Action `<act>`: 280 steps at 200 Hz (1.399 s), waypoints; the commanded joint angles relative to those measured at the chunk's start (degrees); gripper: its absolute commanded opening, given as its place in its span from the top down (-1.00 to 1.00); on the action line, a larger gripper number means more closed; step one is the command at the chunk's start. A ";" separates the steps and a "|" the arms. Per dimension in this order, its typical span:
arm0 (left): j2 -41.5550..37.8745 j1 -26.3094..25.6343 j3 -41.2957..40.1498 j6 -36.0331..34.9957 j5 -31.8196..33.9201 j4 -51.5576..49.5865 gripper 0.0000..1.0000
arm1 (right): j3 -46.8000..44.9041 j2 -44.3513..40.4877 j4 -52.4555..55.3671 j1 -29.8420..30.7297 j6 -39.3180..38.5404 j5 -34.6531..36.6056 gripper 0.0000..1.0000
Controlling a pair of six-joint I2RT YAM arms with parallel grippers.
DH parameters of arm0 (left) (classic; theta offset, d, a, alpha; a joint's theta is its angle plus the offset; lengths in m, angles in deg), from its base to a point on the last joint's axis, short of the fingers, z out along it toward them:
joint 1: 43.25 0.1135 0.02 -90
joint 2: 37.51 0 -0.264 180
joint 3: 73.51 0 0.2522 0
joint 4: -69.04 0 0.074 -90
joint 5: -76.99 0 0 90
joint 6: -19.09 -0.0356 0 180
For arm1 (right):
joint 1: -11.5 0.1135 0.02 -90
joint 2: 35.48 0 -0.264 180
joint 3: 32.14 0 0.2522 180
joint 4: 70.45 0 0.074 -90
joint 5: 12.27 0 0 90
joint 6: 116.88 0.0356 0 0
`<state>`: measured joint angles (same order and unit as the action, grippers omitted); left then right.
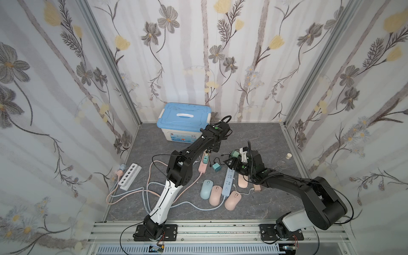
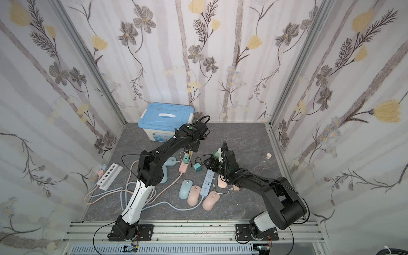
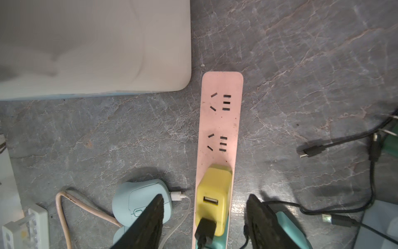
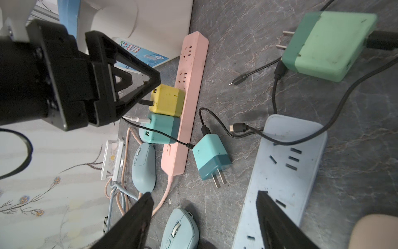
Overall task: Unplug the wireless mouse
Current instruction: Remove the plug from the socket.
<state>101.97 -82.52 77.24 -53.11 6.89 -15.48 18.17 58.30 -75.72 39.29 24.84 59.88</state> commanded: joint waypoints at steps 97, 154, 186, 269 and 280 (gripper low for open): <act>5.43 -0.64 2.94 -2.52 -2.67 -9.04 -0.05 | -1.75 0.23 -6.03 -1.35 0.39 -1.95 -0.51; 7.04 -0.42 3.28 -2.92 -2.48 -8.60 0.05 | -2.44 -0.16 -6.39 -1.42 0.40 -1.93 -0.51; 7.47 0.15 3.29 -3.21 -2.09 -8.29 0.05 | -2.72 -0.32 -6.68 -1.42 0.41 -2.15 -0.51; 7.95 0.77 6.20 -4.09 -4.29 -8.47 0.21 | -2.68 0.83 -7.64 -1.48 0.92 -2.51 -0.51; 8.22 0.79 6.14 -4.33 -4.40 -8.73 0.32 | -2.69 1.06 -7.89 -1.43 1.01 -2.67 -0.51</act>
<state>109.56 -81.82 83.01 -56.08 2.91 -22.98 15.40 58.78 -80.11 37.85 25.19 57.94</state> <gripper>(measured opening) 0.388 0.756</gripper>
